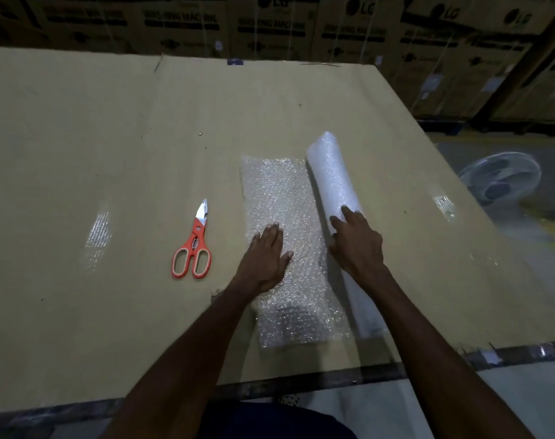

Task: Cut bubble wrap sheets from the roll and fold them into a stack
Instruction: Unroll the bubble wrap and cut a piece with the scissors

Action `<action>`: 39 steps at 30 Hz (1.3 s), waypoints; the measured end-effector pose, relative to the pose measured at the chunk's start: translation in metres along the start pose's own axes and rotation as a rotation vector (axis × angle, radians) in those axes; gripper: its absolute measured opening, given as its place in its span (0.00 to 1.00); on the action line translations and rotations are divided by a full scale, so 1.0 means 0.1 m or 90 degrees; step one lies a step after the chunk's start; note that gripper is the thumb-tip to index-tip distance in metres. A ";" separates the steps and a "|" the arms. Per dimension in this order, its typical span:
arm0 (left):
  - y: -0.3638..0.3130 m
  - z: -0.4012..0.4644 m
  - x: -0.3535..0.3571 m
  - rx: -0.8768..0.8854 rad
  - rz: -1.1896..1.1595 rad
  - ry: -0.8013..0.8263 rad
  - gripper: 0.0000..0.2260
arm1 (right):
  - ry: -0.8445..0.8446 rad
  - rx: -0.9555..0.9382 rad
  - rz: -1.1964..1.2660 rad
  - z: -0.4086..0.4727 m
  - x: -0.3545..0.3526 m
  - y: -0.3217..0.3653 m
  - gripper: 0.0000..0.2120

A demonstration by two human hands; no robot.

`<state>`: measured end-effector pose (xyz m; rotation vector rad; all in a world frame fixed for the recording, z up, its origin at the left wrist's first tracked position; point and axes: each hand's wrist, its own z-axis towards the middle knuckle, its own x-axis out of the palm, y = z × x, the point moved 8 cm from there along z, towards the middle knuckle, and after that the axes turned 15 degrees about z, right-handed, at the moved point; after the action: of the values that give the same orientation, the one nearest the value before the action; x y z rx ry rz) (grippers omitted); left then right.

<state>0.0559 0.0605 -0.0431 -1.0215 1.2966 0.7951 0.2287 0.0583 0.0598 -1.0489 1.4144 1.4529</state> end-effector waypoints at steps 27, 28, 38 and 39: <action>1.02 -0.53 -0.02 -0.016 0.047 -0.016 0.36 | 0.057 0.074 0.071 -0.02 0.15 -0.25 0.42; 1.03 -0.54 -0.03 -0.016 0.048 -0.016 0.36 | 0.058 0.071 0.063 -0.04 0.19 -0.24 0.43; 0.98 -0.57 -0.14 -0.024 0.052 -0.004 0.37 | 0.059 0.051 -0.002 -0.07 0.32 -0.18 0.47; 0.98 -0.57 -0.16 -0.026 0.051 0.001 0.38 | 0.064 0.051 0.000 -0.06 0.31 -0.17 0.47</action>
<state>-0.0577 0.0457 -0.0415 -1.0071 1.3337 0.8848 0.2353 0.0531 0.0256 -1.0835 1.5310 1.3484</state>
